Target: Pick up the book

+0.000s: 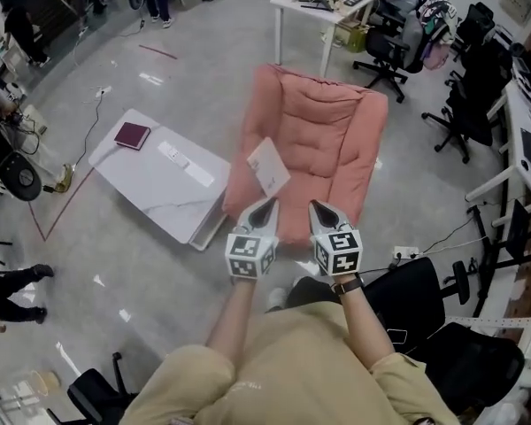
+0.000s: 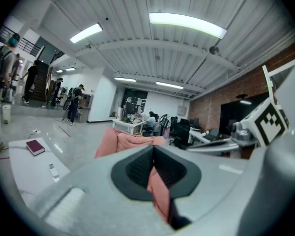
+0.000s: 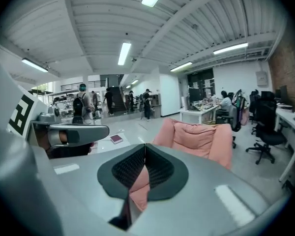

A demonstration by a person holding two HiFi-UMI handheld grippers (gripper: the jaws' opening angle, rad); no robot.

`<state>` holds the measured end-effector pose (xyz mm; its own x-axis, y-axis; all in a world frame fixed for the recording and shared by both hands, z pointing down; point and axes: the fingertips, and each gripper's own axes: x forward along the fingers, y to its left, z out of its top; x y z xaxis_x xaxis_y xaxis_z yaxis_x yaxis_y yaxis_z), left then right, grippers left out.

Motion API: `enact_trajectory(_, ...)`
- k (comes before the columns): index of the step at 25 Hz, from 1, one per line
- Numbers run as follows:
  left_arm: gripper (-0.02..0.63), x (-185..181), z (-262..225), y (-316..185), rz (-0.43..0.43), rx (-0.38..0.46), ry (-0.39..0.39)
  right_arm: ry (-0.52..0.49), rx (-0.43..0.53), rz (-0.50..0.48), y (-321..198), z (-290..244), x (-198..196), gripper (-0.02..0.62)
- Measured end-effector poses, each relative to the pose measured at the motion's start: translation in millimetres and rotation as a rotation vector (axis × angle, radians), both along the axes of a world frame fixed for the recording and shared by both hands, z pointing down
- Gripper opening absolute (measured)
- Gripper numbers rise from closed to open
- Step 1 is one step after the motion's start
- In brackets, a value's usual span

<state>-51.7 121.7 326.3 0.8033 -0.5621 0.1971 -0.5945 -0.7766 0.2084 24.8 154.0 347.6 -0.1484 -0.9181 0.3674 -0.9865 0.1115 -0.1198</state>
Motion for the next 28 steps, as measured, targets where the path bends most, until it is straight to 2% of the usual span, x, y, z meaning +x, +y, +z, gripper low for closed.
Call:
enact_trajectory(5, 0.002, 4, 46, -44, -0.075, -0.078, -0.035, -0.038, -0.078, -0.161, -54, 52, 5, 0.006)
enact_trajectory(9, 0.003, 6, 83, -83, -0.137, -0.143, -0.064, -0.04, -0.141, -0.194, -100, 88, 29, 0.008)
enact_trajectory(16, 0.002, 27, 157, -143, -0.232, -0.31, -0.12, -0.131, -0.293, -0.264, -192, 159, 81, 0.049)
enact_trajectory(21, 0.003, 39, 223, -190, -0.296, -0.418, -0.141, -0.179, -0.395, -0.338, -262, 222, 105, 0.113)
enact_trajectory(28, 0.003, 39, 321, -232, -0.388, -0.558, -0.197, -0.151, -0.505, -0.531, -327, 313, 100, 0.21)
